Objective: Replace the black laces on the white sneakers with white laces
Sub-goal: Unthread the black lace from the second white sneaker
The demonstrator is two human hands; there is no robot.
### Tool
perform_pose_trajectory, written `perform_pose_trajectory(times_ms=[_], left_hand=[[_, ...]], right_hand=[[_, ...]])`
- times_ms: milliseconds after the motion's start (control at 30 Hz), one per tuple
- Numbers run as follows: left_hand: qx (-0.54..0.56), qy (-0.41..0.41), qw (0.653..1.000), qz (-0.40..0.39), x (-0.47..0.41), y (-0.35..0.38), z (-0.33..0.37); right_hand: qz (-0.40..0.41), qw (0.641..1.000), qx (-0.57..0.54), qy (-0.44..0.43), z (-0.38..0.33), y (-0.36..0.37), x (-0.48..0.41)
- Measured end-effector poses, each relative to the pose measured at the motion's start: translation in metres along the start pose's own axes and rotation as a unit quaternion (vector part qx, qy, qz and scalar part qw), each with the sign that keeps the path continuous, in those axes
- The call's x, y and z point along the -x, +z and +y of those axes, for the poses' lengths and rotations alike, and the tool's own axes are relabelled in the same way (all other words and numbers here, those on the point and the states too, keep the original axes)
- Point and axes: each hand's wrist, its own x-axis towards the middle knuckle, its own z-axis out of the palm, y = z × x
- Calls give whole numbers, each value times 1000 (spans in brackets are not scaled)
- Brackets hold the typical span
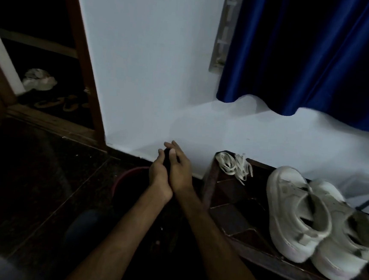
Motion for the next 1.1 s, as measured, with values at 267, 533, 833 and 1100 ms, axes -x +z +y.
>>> perform_pose_trajectory(times_ms=[267, 533, 833, 1100], left_hand=[[-16, 13, 991, 134, -93, -45, 38], [-86, -72, 977, 184, -152, -99, 44], [-114, -125, 969, 181, -161, -127, 54], [-114, -133, 968, 178, -145, -112, 58]], right_hand=[[43, 902, -287, 318, 56, 55, -77], [1, 881, -193, 433, 101, 73, -106], [-3, 881, -156, 447, 130, 80, -112], [-14, 889, -105, 446, 116, 75, -103]])
